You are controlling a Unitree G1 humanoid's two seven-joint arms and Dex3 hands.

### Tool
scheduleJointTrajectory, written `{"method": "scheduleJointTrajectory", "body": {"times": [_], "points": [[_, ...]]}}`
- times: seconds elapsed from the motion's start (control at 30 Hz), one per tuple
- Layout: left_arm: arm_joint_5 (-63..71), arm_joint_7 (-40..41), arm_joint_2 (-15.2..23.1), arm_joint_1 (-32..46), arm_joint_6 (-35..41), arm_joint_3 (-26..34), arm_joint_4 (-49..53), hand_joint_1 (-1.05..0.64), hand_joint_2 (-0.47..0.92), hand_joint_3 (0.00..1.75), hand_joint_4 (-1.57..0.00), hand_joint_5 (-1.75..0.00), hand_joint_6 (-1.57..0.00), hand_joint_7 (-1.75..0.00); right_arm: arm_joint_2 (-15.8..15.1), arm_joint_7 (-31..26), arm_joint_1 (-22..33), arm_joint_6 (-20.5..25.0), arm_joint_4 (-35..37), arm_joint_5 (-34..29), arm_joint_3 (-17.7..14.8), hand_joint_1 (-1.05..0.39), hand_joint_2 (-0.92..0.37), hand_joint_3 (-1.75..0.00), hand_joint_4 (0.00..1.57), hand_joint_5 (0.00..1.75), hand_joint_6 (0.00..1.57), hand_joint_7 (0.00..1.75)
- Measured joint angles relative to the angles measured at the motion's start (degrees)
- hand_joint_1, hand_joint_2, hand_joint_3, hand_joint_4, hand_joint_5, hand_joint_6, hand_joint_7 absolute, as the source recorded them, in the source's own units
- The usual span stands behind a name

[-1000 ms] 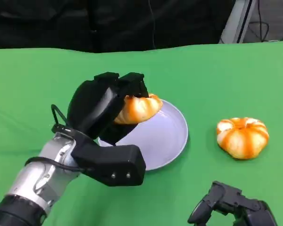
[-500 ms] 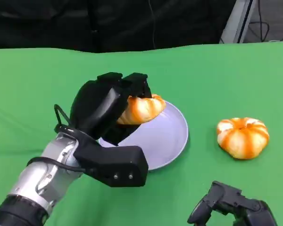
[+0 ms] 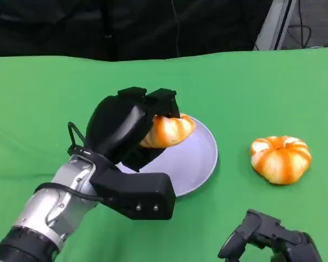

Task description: Grasp the bread from the table and place it into the plate.

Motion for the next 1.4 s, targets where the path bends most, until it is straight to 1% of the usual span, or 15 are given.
{"method": "scheduleJointTrajectory", "body": {"times": [0.1,0.27,0.37,0.63,1.1,1.4], "points": [[0.6,0.0,0.0,-0.2,0.2,-0.3,0.2,-0.2,0.35,1.33,-0.91,-1.75,-0.72,-1.73,0.0,0.0,0.0,0.0,0.0,0.0,0.0,-0.09,-0.28,-1.36,0.77,1.55,0.83,1.27],[3.8,0.0,-0.4,-1.0,1.5,-2.9,3.1,-0.21,0.36,1.3,-0.91,-1.75,-0.72,-1.74,0.0,-0.1,-0.2,0.0,0.0,0.0,0.1,-0.09,-0.28,-1.36,0.77,1.55,0.83,1.26],[4.3,0.1,-0.7,-1.8,1.6,-3.6,4.7,-0.2,0.38,1.23,-0.9,-1.75,-0.72,-1.75,0.0,-0.1,-0.2,0.0,0.0,-0.1,0.3,-0.09,-0.28,-1.36,0.78,1.55,0.83,1.26],[4.7,0.2,-0.9,-2.9,2.0,-4.2,8.6,-0.19,0.4,1.19,-0.89,-1.75,-0.7,-1.75,0.0,-0.4,-0.1,0.0,0.0,-0.4,0.6,-0.08,-0.28,-1.37,0.77,1.55,0.83,1.26],[4.7,0.2,-0.9,-2.9,2.0,-4.3,8.8,-0.2,0.41,1.15,-0.89,-1.75,-0.7,-1.75,0.0,-0.5,-0.1,0.0,0.0,-0.7,0.7,-0.09,-0.28,-1.37,0.77,1.56,0.83,1.27],[4.7,0.2,-0.9,-2.9,2.0,-4.3,8.8,-0.2,0.44,1.15,-0.89,-1.75,-0.7,-1.75,0.0,-0.5,0.0,0.0,0.0,-0.6,0.9,-0.06,-0.27,-1.39,0.77,1.56,0.83,1.27]]}}
